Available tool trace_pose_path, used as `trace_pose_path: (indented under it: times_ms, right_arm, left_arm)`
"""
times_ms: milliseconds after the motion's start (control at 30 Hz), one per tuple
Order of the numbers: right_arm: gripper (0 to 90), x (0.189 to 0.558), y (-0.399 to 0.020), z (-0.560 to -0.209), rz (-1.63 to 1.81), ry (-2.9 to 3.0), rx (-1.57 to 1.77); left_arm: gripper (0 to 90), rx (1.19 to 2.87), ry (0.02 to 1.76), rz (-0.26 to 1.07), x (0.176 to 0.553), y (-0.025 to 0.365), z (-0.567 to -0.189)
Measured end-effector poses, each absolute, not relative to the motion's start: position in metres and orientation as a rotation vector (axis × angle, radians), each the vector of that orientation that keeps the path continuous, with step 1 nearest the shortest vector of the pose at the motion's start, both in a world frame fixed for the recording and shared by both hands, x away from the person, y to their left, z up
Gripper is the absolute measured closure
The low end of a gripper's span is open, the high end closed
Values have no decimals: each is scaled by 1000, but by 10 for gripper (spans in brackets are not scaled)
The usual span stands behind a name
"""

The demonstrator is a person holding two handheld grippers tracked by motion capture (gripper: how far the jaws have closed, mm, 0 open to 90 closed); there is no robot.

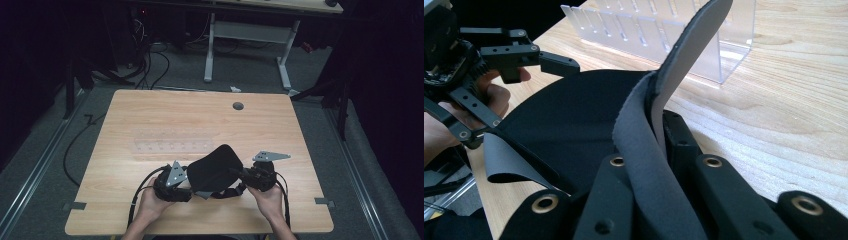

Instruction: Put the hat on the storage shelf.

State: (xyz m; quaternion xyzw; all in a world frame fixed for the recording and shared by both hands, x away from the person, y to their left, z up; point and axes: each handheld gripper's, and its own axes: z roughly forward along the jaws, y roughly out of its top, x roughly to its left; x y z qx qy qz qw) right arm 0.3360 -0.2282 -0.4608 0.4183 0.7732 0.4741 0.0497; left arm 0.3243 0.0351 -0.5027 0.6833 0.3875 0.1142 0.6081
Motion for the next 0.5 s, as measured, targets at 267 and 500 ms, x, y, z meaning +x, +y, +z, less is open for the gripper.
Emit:
trace_pose_path:
  times_ms: [267,500]
  right_arm:
    - [847,339,-222,-458,1482,2370,1262]
    - [846,341,-215,-457,1530,2382,1256]
  left_arm:
    - [370,1576,879,289,323,35,-502]
    - [412,1587,847,263,320,31,-498]
